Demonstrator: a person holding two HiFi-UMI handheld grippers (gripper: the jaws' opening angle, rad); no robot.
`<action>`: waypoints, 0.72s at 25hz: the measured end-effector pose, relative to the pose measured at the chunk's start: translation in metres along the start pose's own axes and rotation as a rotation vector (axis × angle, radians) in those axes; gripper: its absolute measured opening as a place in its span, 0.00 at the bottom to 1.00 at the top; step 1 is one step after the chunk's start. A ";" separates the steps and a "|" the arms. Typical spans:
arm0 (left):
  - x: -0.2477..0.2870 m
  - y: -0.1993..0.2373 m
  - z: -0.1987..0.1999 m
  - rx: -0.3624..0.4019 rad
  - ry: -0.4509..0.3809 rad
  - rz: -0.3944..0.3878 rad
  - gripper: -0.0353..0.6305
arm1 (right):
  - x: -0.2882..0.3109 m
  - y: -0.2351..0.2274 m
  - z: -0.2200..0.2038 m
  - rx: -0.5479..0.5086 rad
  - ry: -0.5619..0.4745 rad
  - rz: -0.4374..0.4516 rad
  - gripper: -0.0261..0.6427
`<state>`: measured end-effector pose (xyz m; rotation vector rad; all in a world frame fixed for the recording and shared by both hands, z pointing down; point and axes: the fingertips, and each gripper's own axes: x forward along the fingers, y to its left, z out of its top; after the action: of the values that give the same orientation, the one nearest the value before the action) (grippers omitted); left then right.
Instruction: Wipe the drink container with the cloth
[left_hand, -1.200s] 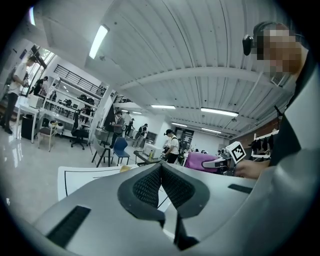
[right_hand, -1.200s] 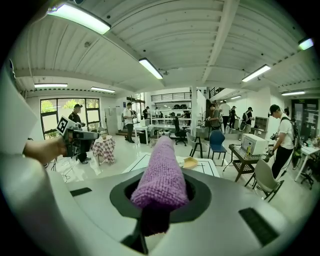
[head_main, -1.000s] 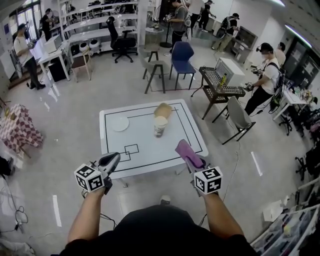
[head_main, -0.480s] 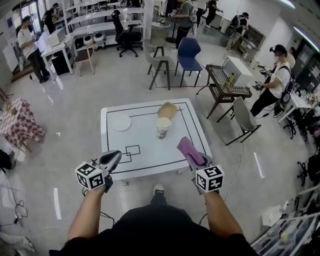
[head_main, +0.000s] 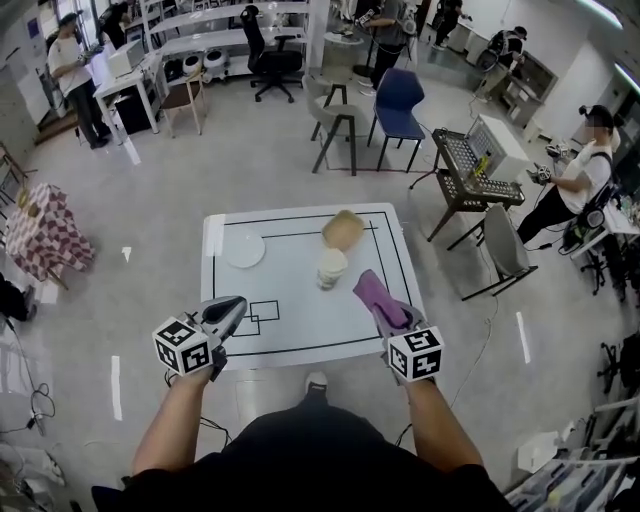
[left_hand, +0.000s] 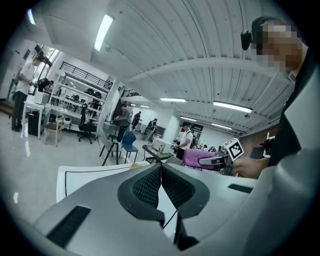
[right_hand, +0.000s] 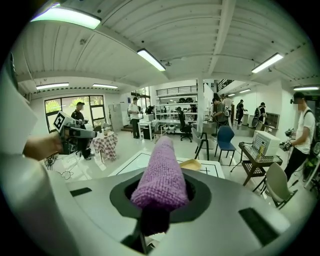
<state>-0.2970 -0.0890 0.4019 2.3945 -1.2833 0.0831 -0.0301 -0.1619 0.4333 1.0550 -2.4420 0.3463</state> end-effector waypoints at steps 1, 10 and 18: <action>0.007 0.003 0.002 0.001 0.004 0.007 0.09 | 0.007 -0.006 0.004 -0.005 0.000 0.011 0.16; 0.065 0.019 0.032 0.009 0.010 0.073 0.09 | 0.055 -0.066 0.034 -0.030 -0.012 0.079 0.16; 0.109 0.022 0.044 0.016 -0.003 0.127 0.09 | 0.089 -0.108 0.049 -0.058 -0.024 0.140 0.16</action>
<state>-0.2585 -0.2017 0.3962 2.3253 -1.4406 0.1281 -0.0197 -0.3097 0.4403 0.8710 -2.5382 0.3073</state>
